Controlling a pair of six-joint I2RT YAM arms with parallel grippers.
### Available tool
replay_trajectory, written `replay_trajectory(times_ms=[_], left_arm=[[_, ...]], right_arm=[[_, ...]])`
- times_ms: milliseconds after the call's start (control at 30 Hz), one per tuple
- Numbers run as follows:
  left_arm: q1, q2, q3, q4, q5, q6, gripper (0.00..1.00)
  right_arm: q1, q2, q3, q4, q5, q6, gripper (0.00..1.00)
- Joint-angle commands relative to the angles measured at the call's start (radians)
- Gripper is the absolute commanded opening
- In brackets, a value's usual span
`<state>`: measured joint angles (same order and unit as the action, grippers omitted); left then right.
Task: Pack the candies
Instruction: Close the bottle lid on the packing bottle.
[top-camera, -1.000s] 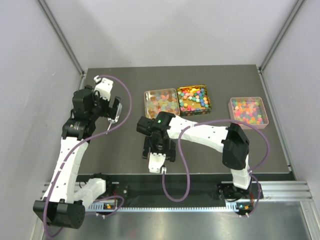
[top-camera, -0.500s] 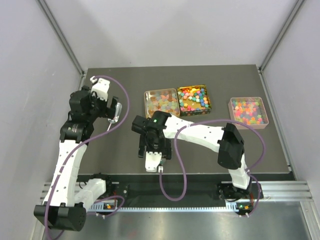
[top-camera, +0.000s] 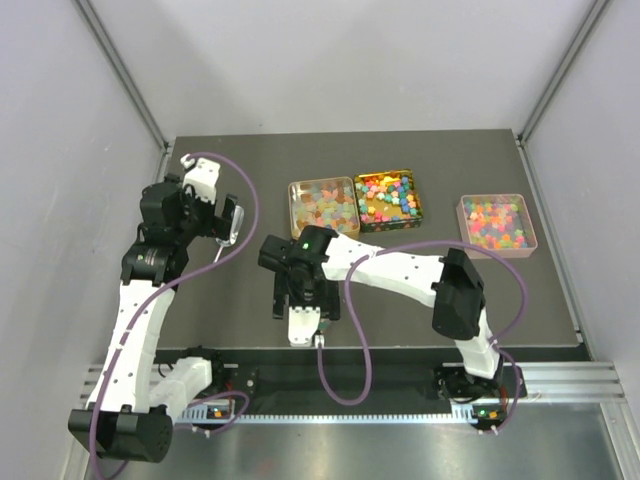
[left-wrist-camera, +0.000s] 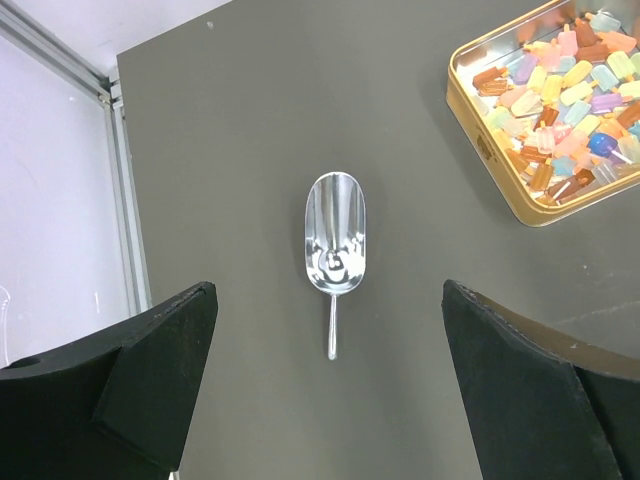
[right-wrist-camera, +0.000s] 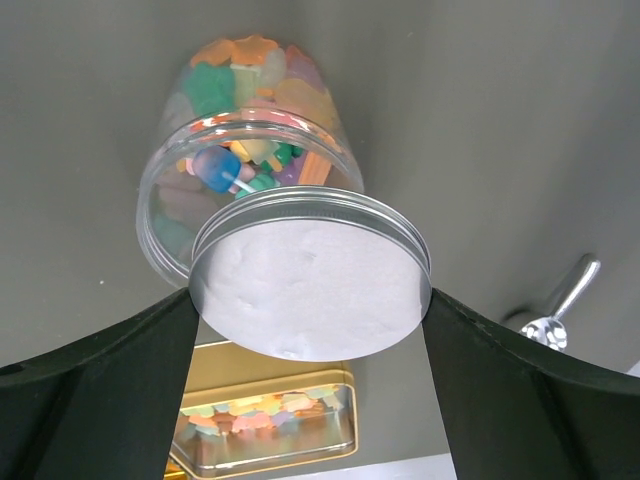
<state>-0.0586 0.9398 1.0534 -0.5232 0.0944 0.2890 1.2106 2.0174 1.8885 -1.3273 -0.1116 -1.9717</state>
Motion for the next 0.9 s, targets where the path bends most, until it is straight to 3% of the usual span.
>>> replay_trajectory(times_ms=[0,167,867], left_arm=[[0.011,-0.019,-0.006,0.055,0.028,-0.025,0.98],[0.013,-0.01,-0.003,0.069,0.045,-0.036,0.98],[0.025,-0.022,-0.027,0.075,0.059,-0.05,0.98]], right_arm=[[0.018,-0.06,-0.047,-0.145,0.03,-0.007,0.88],[0.02,-0.114,-0.115,-0.145,0.026,-0.004,0.88],[0.026,-0.082,-0.101,-0.145,0.006,-0.018,0.91]])
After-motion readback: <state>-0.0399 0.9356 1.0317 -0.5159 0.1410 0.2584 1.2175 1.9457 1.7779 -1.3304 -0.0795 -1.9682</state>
